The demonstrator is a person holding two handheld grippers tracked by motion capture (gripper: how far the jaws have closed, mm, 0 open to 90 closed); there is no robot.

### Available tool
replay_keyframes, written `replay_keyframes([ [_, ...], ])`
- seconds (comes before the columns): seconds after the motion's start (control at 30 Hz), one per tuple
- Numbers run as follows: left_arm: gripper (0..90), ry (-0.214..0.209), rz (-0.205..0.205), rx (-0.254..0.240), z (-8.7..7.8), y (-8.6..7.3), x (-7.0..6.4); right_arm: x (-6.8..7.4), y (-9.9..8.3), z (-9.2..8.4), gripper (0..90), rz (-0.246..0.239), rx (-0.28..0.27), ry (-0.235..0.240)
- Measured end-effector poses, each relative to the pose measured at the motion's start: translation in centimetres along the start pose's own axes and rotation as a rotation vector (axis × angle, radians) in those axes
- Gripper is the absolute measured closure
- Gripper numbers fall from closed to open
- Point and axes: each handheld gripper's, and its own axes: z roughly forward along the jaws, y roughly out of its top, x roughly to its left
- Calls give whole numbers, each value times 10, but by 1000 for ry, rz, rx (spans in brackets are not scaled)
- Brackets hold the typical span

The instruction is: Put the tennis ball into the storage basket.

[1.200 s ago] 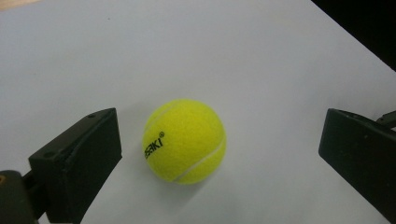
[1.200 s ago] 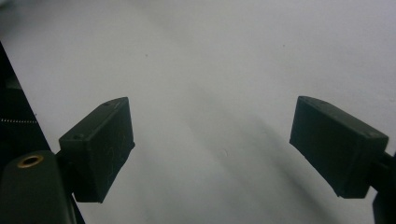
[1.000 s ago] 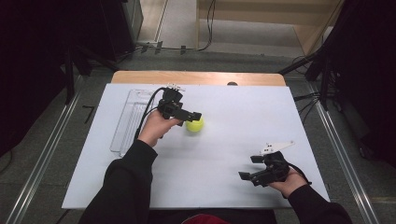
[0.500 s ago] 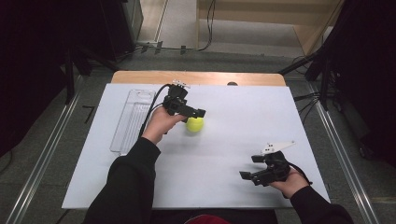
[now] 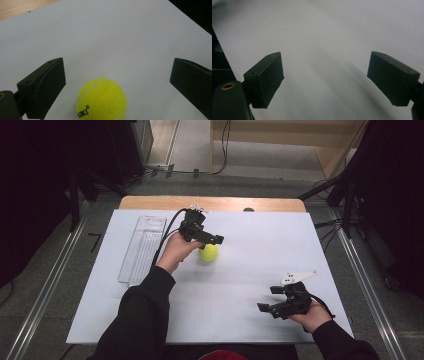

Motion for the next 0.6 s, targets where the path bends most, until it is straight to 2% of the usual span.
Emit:
replay_keyframes([
  [0.17,5,11,2,2,4,-1,0,0,0,0,116,1,0,-1],
  [0.6,5,2,-7,11,13,-3,2,-1,-2,-2,116,3,-2,1],
])
